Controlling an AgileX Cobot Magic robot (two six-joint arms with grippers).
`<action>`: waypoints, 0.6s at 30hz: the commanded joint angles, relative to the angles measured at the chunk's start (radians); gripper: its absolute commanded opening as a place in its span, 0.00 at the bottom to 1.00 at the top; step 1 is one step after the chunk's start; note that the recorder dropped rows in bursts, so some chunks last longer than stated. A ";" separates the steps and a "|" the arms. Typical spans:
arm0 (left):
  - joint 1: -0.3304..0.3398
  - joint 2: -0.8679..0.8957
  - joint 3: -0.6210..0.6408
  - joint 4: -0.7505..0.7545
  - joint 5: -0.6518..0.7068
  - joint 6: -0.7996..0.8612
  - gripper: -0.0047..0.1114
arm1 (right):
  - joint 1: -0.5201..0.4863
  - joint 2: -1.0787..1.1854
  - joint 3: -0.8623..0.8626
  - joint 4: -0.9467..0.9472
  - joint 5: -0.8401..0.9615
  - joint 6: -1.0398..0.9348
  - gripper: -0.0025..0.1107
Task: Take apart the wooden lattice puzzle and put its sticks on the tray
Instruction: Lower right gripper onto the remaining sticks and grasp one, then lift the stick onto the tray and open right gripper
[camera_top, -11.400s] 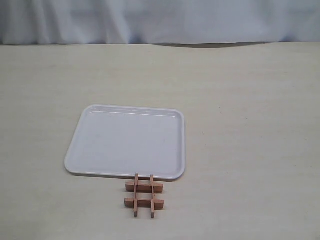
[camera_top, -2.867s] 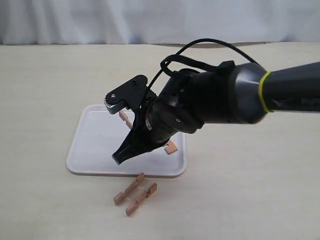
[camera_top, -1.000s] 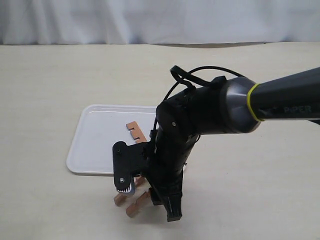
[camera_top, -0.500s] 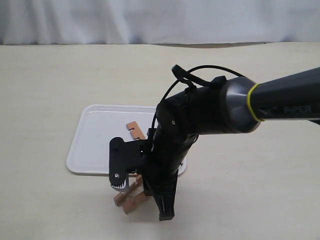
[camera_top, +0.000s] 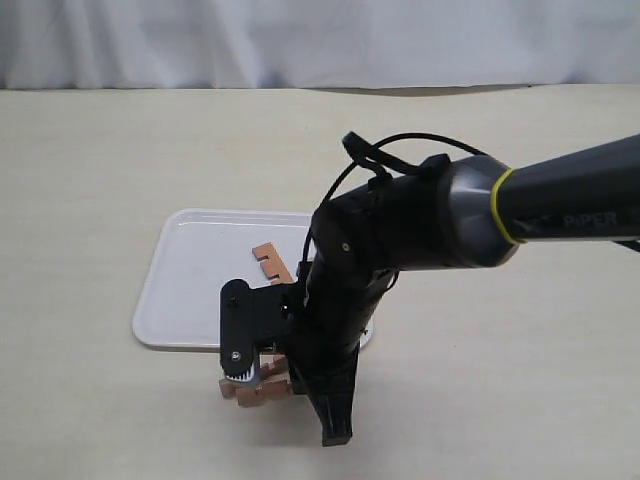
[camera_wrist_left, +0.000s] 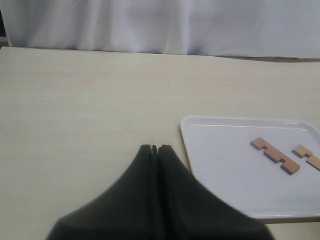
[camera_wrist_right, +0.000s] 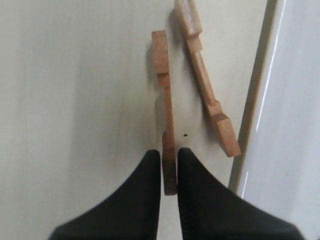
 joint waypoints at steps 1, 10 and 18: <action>-0.002 -0.001 0.002 -0.002 -0.012 0.000 0.04 | -0.004 0.008 0.001 0.009 0.007 -0.006 0.06; -0.002 -0.001 0.002 -0.002 -0.012 0.000 0.04 | -0.004 -0.052 -0.002 0.013 0.058 0.001 0.06; -0.002 -0.001 0.002 -0.002 -0.012 0.000 0.04 | -0.010 -0.160 -0.002 -0.008 -0.036 -0.001 0.06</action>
